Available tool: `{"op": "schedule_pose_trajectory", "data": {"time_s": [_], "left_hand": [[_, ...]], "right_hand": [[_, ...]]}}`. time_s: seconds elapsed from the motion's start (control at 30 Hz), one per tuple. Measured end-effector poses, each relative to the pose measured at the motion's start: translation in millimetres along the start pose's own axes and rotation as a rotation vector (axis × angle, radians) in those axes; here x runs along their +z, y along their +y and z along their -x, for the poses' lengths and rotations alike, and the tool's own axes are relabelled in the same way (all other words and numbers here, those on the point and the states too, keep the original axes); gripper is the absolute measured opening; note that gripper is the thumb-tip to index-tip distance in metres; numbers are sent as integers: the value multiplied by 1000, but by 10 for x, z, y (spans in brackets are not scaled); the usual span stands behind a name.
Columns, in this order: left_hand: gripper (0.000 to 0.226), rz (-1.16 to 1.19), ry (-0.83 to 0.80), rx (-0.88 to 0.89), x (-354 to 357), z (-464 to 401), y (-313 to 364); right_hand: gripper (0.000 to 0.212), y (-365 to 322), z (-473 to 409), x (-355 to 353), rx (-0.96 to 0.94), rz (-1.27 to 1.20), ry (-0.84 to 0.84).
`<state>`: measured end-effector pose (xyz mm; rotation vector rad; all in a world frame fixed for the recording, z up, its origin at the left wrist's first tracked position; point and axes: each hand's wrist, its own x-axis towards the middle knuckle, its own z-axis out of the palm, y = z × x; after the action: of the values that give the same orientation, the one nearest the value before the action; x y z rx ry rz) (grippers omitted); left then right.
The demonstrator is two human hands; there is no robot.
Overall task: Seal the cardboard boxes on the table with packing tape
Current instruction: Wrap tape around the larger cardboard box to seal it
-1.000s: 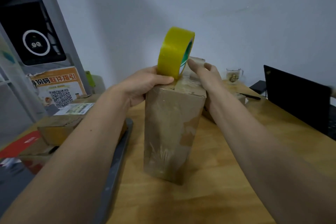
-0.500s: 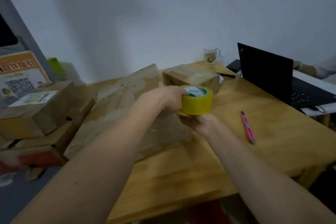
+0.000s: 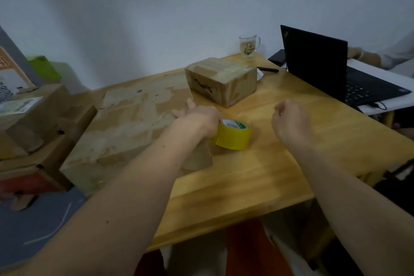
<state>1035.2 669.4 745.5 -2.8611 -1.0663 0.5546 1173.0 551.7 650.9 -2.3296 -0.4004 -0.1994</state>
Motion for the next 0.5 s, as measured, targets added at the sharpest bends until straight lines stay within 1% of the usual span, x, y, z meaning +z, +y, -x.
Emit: {"op": "schedule_pose_trajectory", "data": {"time_s": [0.03,0.07,0.1,0.17,0.23,0.3,0.37,0.43,0.5], "left_hand": [[62,-33,9,5,4,-4,12],[60,-77,23,9,8,-3,22],[58,-131,35,18,10,4,32],[58,-230,18,59,-1,12,38],[74,-294,-44,116,-33,-3,11],[87,-275,-60,201,-49,-71,-4],[84,-209,-54,288,-42,-159,3],[73,-143,-57,336,-37,-251,-10],[62,-48,-54,359,-44,-355,-53]], "right_hand": [[27,82,-14,-4,-21,153,-12],[37,150,-8,-1,-4,274,-63],[43,204,10,5,19,343,-110],[39,242,52,10,41,318,-154],[28,215,66,19,32,255,-177],[24,154,73,28,19,230,-214],[27,94,105,41,-9,216,-245],[30,63,142,67,-36,213,-271],[30,38,169,74,-38,96,-236]]}}
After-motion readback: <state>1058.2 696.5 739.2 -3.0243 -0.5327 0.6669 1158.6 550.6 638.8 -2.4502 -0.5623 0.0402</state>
